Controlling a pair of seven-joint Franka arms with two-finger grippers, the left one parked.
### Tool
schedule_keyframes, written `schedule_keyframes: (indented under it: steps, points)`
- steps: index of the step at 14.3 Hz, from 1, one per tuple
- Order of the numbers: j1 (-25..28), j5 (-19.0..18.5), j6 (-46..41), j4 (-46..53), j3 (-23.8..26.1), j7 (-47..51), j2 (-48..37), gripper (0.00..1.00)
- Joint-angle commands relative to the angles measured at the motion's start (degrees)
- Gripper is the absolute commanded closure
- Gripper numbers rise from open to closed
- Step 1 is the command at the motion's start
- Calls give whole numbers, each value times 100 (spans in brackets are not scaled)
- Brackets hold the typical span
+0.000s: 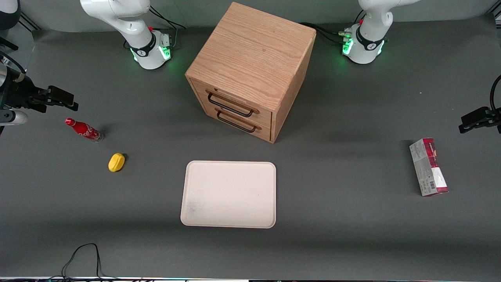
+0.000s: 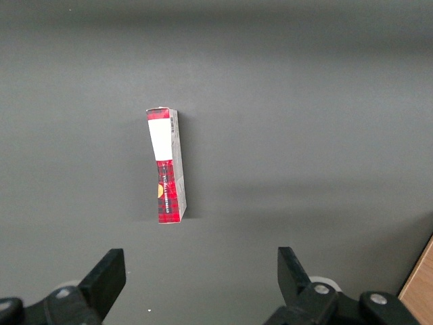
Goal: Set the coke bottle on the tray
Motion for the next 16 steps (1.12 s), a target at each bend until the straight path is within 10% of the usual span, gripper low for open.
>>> schedule_keyframes:
  steps: [1,9,16]
  points:
    - [33,47,-254,117,-280,-105,-22,0]
    - [60,-543,-201,-498,-2100,-2389,-603,0]
    - [77,-893,990,-2225,-2163,-2356,-1480,1]
